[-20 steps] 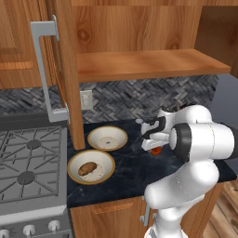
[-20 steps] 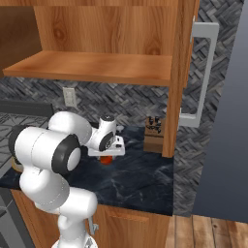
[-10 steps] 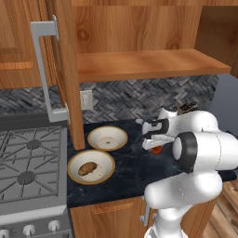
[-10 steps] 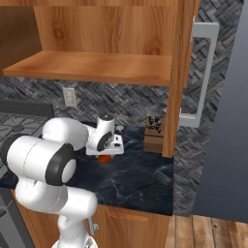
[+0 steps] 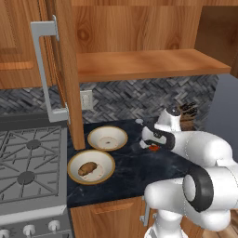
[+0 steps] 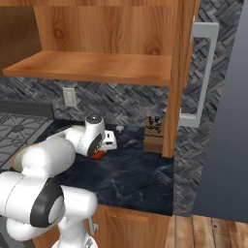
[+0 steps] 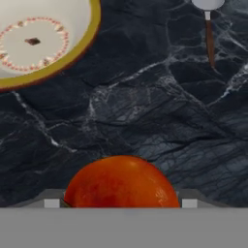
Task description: Pick both bowls and place them on the counter. Then place the tomato in one bowl and place the potato in the other bowl.
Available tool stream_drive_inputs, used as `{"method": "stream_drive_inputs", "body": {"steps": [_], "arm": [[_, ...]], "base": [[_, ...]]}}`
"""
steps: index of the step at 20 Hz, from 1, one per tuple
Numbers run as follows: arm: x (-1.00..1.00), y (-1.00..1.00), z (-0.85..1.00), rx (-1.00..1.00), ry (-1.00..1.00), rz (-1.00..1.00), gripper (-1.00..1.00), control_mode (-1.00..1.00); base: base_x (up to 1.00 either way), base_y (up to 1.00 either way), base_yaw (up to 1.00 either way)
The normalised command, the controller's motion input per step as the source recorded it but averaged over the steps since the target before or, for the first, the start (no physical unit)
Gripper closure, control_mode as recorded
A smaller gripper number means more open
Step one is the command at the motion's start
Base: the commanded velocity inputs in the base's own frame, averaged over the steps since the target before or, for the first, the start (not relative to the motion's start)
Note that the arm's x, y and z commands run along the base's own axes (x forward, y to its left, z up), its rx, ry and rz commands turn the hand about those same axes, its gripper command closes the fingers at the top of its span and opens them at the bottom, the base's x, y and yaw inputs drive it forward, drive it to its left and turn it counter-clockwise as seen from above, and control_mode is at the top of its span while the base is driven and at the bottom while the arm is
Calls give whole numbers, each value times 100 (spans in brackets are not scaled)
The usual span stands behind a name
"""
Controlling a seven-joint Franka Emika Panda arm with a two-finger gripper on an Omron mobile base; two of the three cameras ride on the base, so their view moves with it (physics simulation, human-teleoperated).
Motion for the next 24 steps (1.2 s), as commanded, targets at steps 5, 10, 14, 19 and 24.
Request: {"method": "stream_drive_inputs", "body": {"steps": [5,10,14,19,24], "arm": [[5,42,52,0,-4,-1,100,-100],[8,54,43,2,-7,-4,100,-100],[3,60,33,2,-10,-9,100,-100],[23,52,13,8,-6,-9,100,-100],[34,46,12,11,-2,-2,100,-100]], "base": [[0,0,0],[0,0,0],[0,0,0],[0,0,0],[0,0,0]]}}
